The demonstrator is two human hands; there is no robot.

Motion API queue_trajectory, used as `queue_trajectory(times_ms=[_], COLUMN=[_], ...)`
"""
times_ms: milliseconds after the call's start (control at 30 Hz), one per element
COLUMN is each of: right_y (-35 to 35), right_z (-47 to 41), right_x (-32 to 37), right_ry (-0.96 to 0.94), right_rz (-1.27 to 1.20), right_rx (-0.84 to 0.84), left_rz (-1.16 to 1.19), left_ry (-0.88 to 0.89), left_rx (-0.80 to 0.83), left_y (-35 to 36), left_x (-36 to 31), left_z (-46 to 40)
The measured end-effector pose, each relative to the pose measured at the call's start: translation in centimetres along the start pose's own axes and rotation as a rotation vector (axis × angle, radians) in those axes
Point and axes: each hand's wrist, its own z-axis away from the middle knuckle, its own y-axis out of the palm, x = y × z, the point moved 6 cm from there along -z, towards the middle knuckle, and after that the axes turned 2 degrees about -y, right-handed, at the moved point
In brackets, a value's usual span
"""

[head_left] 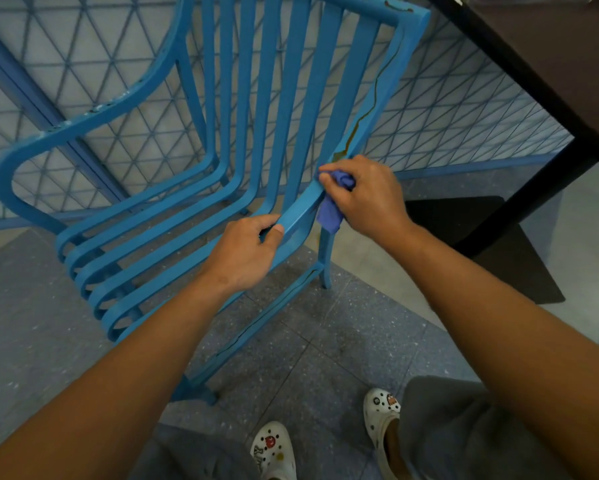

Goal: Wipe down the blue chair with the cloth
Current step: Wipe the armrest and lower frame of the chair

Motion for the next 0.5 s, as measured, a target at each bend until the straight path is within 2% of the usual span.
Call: queue_trajectory(times_ms=[100, 200, 367, 500], right_y=[-0.3, 1.4, 2.1, -0.5], right_z=[-0.4, 1.8, 2.9, -0.8], right_x=[-0.4, 0.7, 1.9, 0.1], right_ry=[0.070, 0.061, -0.057, -0.017], right_rz=[-0.069, -0.082, 0.028, 0.113], right_rx=[-0.068, -0.030, 0.079, 0.021], left_rz=[0.019, 0.030, 0.047, 0.020], left_ry=[-0.014, -0.001, -0.027, -0.028], left_rx=[-0.002, -0.006, -0.022, -0.002], left_y=[-0.1, 0.0, 0.0, -0.1], left_x=[0.0, 0.0, 0.0, -0.1], left_z=[0.0, 0.0, -0.1, 0.0])
